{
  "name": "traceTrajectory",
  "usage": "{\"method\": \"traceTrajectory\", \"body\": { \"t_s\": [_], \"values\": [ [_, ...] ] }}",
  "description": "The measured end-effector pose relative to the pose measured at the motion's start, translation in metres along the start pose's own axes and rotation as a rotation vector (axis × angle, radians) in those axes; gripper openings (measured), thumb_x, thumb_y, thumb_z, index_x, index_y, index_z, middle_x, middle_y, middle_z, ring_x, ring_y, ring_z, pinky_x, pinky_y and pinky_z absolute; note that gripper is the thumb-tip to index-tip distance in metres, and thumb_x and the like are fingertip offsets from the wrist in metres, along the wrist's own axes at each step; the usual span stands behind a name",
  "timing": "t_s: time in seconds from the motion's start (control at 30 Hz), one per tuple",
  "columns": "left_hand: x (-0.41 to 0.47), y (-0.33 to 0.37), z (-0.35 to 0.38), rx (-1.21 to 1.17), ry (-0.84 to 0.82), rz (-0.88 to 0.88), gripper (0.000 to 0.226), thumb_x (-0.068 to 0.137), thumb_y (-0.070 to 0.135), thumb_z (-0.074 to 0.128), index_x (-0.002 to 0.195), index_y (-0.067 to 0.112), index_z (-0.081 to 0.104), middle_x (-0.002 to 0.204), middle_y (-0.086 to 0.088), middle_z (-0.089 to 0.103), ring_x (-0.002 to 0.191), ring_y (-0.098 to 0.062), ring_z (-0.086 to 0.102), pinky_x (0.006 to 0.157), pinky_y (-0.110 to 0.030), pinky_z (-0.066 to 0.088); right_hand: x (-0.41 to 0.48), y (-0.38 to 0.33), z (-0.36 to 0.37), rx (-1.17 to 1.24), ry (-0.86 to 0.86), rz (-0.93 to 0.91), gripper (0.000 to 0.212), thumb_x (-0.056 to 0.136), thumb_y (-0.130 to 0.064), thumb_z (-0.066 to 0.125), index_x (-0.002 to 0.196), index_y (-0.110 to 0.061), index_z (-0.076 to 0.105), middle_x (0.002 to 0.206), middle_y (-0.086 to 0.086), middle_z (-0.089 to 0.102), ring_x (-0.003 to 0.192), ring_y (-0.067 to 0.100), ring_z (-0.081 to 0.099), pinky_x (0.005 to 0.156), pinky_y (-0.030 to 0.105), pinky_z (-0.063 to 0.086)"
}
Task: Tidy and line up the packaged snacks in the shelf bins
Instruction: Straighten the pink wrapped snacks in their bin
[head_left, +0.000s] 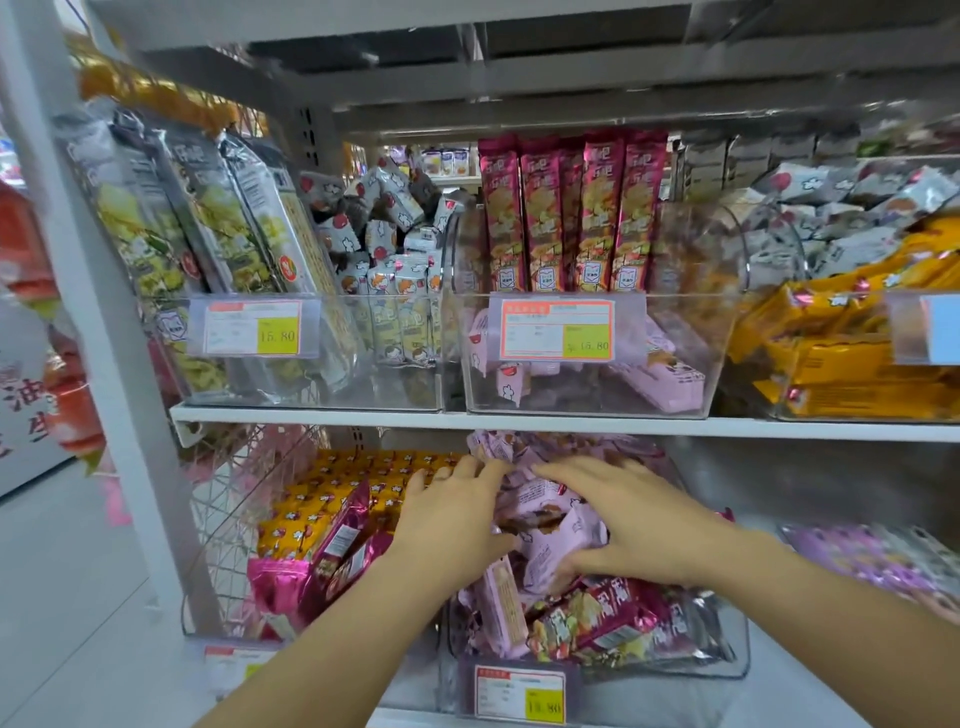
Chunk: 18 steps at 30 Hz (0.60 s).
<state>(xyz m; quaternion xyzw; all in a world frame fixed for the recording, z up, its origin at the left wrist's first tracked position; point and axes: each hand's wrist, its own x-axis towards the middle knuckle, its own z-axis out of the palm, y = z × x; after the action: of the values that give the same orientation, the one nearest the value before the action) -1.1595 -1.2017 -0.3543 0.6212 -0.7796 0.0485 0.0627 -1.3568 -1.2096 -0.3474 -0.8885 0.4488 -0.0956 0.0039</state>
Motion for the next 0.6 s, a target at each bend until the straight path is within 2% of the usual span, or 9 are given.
{"method": "traceTrajectory", "body": {
  "t_s": [0.1, 0.2, 0.27, 0.4, 0.5, 0.53, 0.6],
  "values": [
    [0.001, 0.001, 0.000, -0.022, -0.043, 0.049, 0.064, 0.089, 0.046, 0.056, 0.144, 0.035, 0.026, 0.146, 0.002, 0.036, 0.131, -0.023, 0.040, 0.114, -0.048, 0.019, -0.002, 0.000, 0.003, -0.078, 0.080, 0.042, 0.094, 0.069, -0.070, 0.061, 0.145, -0.044, 0.012, 0.139, -0.015, 0.035, 0.128, 0.012, 0.036, 0.106, 0.031, 0.025],
    [0.002, 0.001, 0.003, -0.050, -0.009, 0.076, 0.050, 0.092, 0.035, 0.055, 0.137, 0.032, 0.036, 0.141, 0.002, 0.041, 0.125, -0.023, 0.048, 0.112, -0.045, 0.023, -0.010, -0.007, 0.001, -0.143, 0.134, -0.014, 0.089, 0.064, -0.075, 0.062, 0.139, -0.041, 0.028, 0.128, -0.014, 0.037, 0.118, 0.011, 0.036, 0.097, 0.026, 0.025],
    [0.004, 0.000, 0.003, -0.074, 0.031, 0.101, 0.039, 0.092, 0.028, 0.055, 0.129, 0.030, 0.043, 0.136, 0.003, 0.044, 0.120, -0.022, 0.050, 0.108, -0.041, 0.026, -0.015, -0.012, -0.003, -0.160, 0.134, -0.058, 0.080, 0.067, -0.071, 0.063, 0.133, -0.038, 0.035, 0.123, -0.013, 0.038, 0.114, 0.011, 0.036, 0.093, 0.024, 0.022],
    [0.005, -0.002, 0.001, -0.147, 0.001, 0.148, 0.028, 0.091, 0.018, 0.055, 0.116, 0.030, 0.049, 0.133, 0.003, 0.045, 0.118, -0.021, 0.049, 0.110, -0.041, 0.024, -0.021, -0.012, -0.009, -0.087, 0.118, -0.069, 0.067, 0.071, -0.068, 0.062, 0.128, -0.041, 0.040, 0.113, -0.023, 0.036, 0.109, 0.003, 0.037, 0.096, 0.016, 0.014],
    [0.006, -0.004, -0.001, -0.219, -0.059, 0.153, 0.019, 0.091, 0.020, 0.056, 0.106, 0.031, 0.055, 0.127, 0.005, 0.047, 0.112, -0.017, 0.052, 0.113, -0.047, 0.019, -0.020, -0.009, -0.008, -0.026, 0.092, -0.051, 0.047, 0.077, -0.053, 0.067, 0.118, -0.039, 0.049, 0.101, -0.024, 0.039, 0.100, 0.007, 0.039, 0.099, 0.020, 0.024],
    [0.006, -0.006, -0.003, -0.238, -0.083, 0.152, 0.016, 0.091, 0.021, 0.057, 0.102, 0.031, 0.058, 0.124, 0.007, 0.049, 0.111, -0.015, 0.051, 0.113, -0.048, 0.018, -0.019, -0.008, -0.006, -0.002, 0.065, -0.062, 0.041, 0.077, -0.048, 0.069, 0.113, -0.036, 0.052, 0.094, -0.025, 0.040, 0.096, 0.007, 0.039, 0.095, 0.020, 0.028],
    [0.006, -0.008, -0.007, -0.234, -0.132, 0.146, 0.013, 0.090, 0.024, 0.059, 0.098, 0.033, 0.063, 0.119, 0.010, 0.050, 0.113, -0.011, 0.048, 0.113, -0.050, 0.015, -0.016, -0.007, -0.004, 0.012, 0.011, -0.093, 0.034, 0.077, -0.043, 0.072, 0.107, -0.033, 0.059, 0.081, -0.025, 0.040, 0.088, 0.004, 0.041, 0.085, 0.012, 0.024]
  ]
}}
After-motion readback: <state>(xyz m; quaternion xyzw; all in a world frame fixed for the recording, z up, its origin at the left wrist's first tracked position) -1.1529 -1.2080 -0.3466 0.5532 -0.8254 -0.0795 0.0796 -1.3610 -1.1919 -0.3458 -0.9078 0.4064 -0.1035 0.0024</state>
